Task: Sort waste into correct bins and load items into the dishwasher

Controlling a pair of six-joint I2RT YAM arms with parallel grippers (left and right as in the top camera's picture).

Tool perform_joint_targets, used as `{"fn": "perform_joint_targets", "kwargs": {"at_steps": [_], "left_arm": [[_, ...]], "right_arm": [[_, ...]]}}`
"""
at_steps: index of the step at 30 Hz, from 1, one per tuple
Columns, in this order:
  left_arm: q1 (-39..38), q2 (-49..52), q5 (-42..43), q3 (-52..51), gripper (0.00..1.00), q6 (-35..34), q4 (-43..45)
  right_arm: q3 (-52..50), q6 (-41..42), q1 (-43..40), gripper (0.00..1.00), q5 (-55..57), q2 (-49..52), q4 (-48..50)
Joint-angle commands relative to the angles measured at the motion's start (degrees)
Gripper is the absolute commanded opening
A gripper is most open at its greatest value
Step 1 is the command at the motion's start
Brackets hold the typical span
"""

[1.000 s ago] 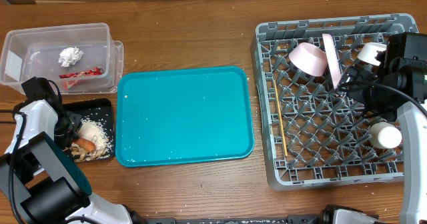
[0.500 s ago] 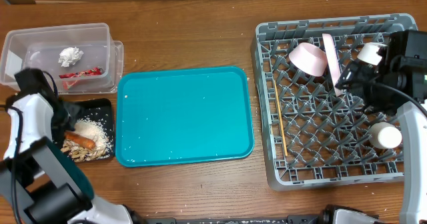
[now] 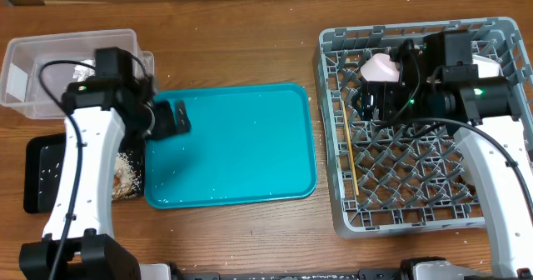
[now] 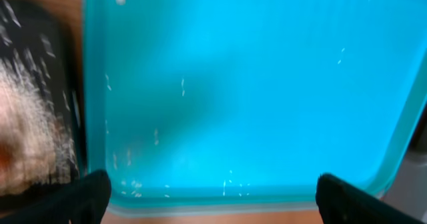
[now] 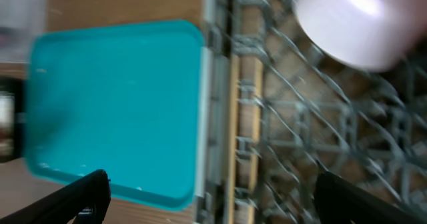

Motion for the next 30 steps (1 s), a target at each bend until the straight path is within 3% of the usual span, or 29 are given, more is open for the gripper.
{"fn": "perform_joint_targets", "kwargs": {"at_steps": [1, 7, 11, 15, 18, 21, 26, 30], "left_arm": [[-2.34, -0.15, -1.64, 0.04, 1.00, 2.16, -8.04], [-3.28, -5.55, -1.64, -1.49, 1.00, 2.23, -12.46], [-4.98, -18.03, -1.86, -7.65, 1.00, 1.05, -5.66], [-8.74, -35.65, -4.28, -17.81, 1.00, -0.24, 4.33], [-10.29, -48.92, -5.33, -25.07, 1.00, -5.35, 10.12], [-10.23, -58.31, -5.33, -29.22, 1.00, -5.64, 15.15], [-10.21, -66.51, -5.33, -30.03, 1.00, -5.62, 12.46], [-10.21, -67.47, -5.33, -30.03, 1.00, -5.62, 8.17]], "right_arm": [[0.83, 3.96, -0.61, 1.00, 7.93, -0.02, -2.08], [-0.17, 4.37, -0.70, 1.00, 8.02, -3.85, -4.66], [-6.27, 4.37, -0.70, 1.00, 7.30, -11.45, -0.13], [-18.23, 4.39, -0.70, 1.00, 7.43, -25.14, 9.66], [-26.71, 4.37, -0.70, 1.00, 11.50, -36.24, 15.74], [-31.47, 4.37, -0.70, 1.00, 12.07, -43.47, 18.10], [-32.50, 4.37, -0.70, 1.00, 12.09, -48.26, 11.85], [-32.52, 4.37, -0.70, 1.00, 12.09, -48.06, 7.26]]}}
